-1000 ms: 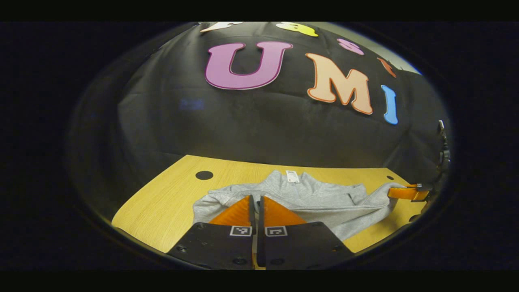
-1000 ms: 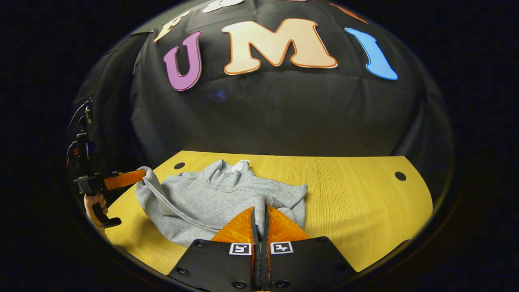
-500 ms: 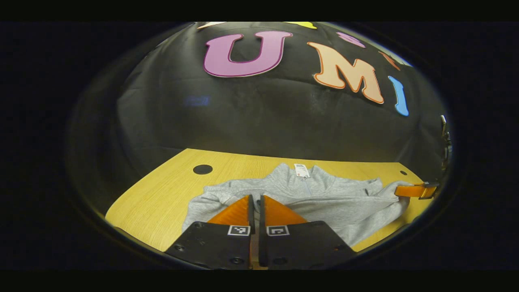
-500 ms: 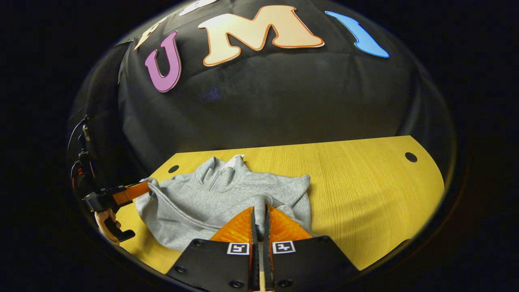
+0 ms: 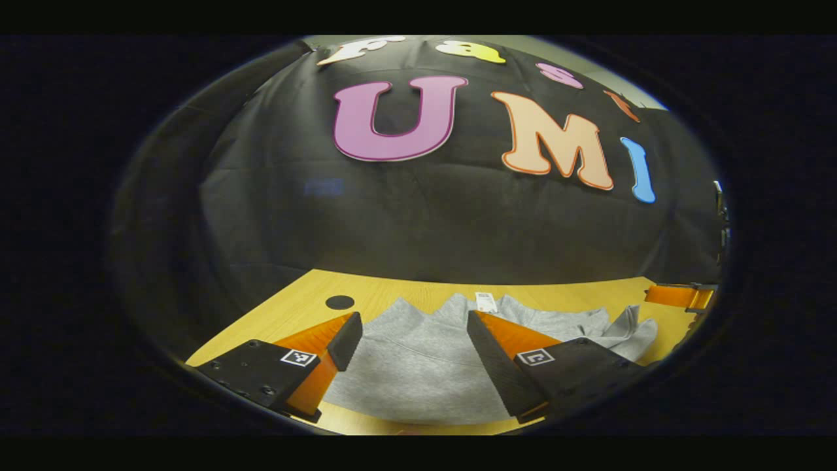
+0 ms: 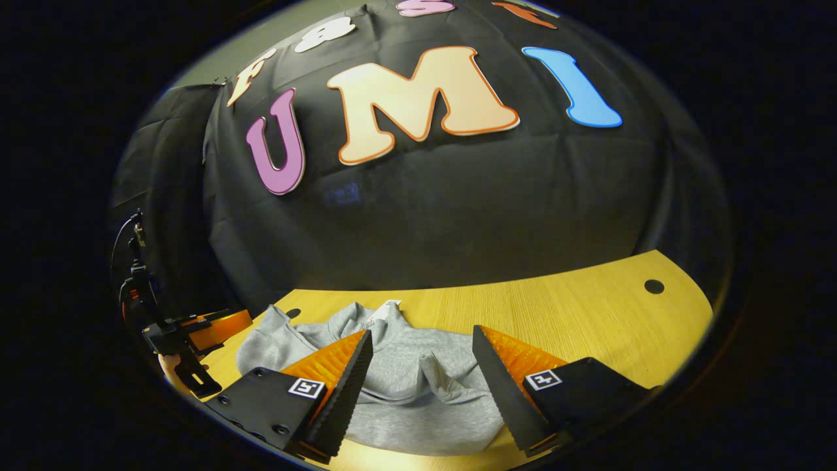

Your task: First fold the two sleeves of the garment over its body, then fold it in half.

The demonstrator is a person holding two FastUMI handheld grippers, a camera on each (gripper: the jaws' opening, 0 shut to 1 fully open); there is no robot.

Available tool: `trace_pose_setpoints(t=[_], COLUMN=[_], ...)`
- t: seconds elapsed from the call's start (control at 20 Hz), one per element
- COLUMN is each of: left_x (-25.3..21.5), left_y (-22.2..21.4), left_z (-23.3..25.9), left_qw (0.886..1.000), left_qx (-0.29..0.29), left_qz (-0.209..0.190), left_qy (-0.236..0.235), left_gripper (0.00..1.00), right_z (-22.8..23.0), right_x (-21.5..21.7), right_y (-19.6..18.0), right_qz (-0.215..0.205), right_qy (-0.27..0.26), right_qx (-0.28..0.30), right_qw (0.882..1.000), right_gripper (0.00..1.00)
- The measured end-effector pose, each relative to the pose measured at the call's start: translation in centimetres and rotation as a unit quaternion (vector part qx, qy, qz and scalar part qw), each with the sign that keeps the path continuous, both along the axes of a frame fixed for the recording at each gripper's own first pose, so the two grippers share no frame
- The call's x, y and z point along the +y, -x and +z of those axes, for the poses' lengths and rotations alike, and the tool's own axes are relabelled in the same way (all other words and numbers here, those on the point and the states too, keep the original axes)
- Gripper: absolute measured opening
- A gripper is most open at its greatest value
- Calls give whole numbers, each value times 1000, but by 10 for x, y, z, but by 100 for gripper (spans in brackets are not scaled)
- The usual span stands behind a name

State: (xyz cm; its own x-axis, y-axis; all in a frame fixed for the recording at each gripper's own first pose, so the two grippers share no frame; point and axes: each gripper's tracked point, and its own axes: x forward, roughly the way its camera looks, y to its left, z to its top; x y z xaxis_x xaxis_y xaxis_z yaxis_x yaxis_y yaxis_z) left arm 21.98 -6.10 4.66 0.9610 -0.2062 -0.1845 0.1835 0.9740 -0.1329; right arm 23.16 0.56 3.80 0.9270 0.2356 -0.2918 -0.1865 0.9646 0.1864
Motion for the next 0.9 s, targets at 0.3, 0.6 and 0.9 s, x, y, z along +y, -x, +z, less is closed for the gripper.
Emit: trace_pose_setpoints(t=[0.3,0.6,0.9], left_x=[28,35,29], left_y=[39,102,152], left_z=[50,56,37], left_qw=[997,993,991], left_qx=[-72,-117,-129], left_qz=[19,20,4], left_qy=[0,-12,-26], left_gripper=[95,94,93], right_z=[43,42,29], right_x=[-7,-5,2], right_y=[43,102,162], right_qz=[0,0,1], right_qy=[10,58,62], right_qx=[-72,-120,-147], right_qw=[997,991,987], right_gripper=[95,96,97])
